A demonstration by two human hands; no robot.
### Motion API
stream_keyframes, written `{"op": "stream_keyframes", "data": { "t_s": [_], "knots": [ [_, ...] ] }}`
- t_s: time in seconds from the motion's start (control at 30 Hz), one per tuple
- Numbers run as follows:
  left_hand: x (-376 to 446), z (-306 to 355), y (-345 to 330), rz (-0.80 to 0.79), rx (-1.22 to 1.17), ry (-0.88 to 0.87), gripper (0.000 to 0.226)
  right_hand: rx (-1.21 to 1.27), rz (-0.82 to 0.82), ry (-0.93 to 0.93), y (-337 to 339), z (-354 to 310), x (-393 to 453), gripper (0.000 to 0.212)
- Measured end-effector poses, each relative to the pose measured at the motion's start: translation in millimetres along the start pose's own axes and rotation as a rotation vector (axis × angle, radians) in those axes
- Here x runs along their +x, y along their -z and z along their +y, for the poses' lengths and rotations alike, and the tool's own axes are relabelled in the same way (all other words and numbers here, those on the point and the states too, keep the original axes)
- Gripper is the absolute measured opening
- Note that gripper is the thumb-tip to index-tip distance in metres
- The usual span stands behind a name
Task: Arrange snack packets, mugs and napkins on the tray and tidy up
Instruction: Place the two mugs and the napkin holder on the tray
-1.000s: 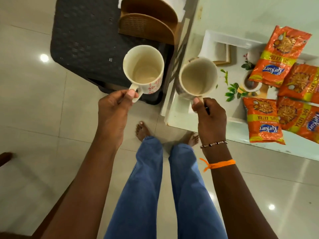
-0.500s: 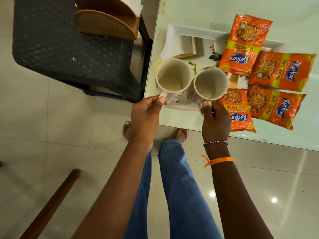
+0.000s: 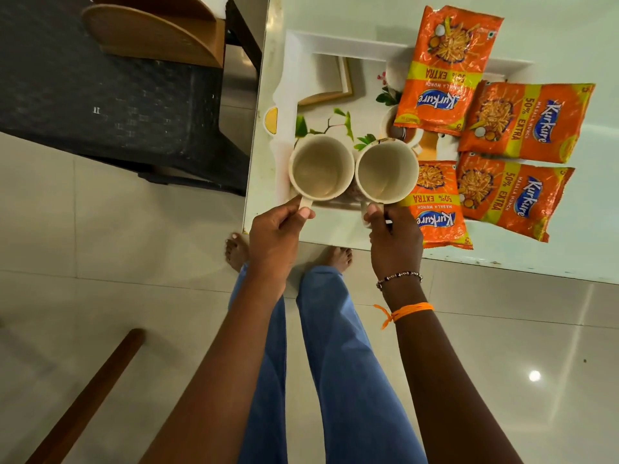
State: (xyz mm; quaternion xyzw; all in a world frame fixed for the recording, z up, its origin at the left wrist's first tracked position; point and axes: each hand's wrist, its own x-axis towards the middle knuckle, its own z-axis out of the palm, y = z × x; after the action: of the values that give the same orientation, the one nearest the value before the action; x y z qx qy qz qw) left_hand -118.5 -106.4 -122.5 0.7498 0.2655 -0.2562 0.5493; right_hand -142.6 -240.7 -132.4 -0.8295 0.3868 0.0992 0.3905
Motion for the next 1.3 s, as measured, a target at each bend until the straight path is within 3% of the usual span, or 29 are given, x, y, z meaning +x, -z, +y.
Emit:
{"op": "stream_keyframes", "data": {
  "t_s": [0.2, 0.37, 0.53, 0.9, 1.13, 1.3],
  "knots": [
    [2, 3, -5, 0.017, 0.018, 0.049, 0.020, -0.033, -0.124, 0.036, 11, -3, 7, 0.024],
    [0, 8, -10, 0.111, 0.025, 0.092, 0.016, -0.308, -0.142, 0.165, 34, -10, 14, 0.021],
    [1, 16, -5, 0.171, -0.111, 0.083, 0.013, -0.284, -0.208, 0.315, 45, -41, 24, 0.021],
    [65, 65, 77, 0.246, -0.280, -0.010, 0.020, -0.217, -0.385, 0.596, -39, -163, 45, 0.010],
    [119, 85, 143, 0.289, -0.341, 0.040, 0.016, -0.150, -0.302, 0.667, -103, -242, 58, 0.042],
    [149, 94, 174, 0.319, -0.327, 0.084, 0.015, -0.353, -0.321, 0.683, -136, -268, 72, 0.059]
  ]
}}
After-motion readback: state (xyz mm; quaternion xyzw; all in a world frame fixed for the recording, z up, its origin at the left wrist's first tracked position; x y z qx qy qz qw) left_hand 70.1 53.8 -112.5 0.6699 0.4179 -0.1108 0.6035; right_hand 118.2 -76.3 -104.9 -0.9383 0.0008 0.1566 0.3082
